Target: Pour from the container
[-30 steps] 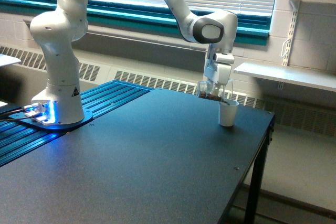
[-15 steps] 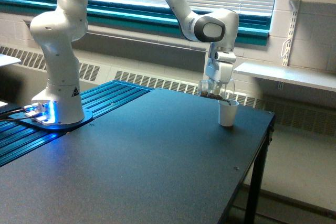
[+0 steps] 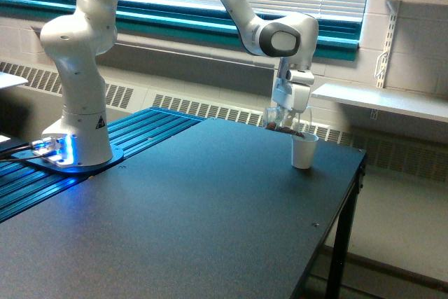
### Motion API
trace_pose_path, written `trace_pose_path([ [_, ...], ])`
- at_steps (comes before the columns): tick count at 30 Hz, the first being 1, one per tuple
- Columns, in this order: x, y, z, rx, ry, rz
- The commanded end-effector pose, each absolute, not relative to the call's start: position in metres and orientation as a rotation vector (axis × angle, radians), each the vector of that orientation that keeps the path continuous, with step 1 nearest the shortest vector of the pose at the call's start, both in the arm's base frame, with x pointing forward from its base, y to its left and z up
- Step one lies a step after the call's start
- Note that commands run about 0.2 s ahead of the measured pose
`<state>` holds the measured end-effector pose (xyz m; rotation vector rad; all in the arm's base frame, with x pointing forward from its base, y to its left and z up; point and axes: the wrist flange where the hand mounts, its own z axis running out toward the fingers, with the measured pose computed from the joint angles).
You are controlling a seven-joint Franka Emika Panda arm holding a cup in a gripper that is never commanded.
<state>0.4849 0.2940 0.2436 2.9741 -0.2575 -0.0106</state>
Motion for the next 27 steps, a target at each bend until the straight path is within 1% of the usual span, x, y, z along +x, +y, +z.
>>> trace_pose_path([
  [1,0.4840,0.2978,0.2442,2.975,-0.222,-0.023],
  [27,0.4879,0.3043,0.2470,2.980,-0.192,-0.060],
])
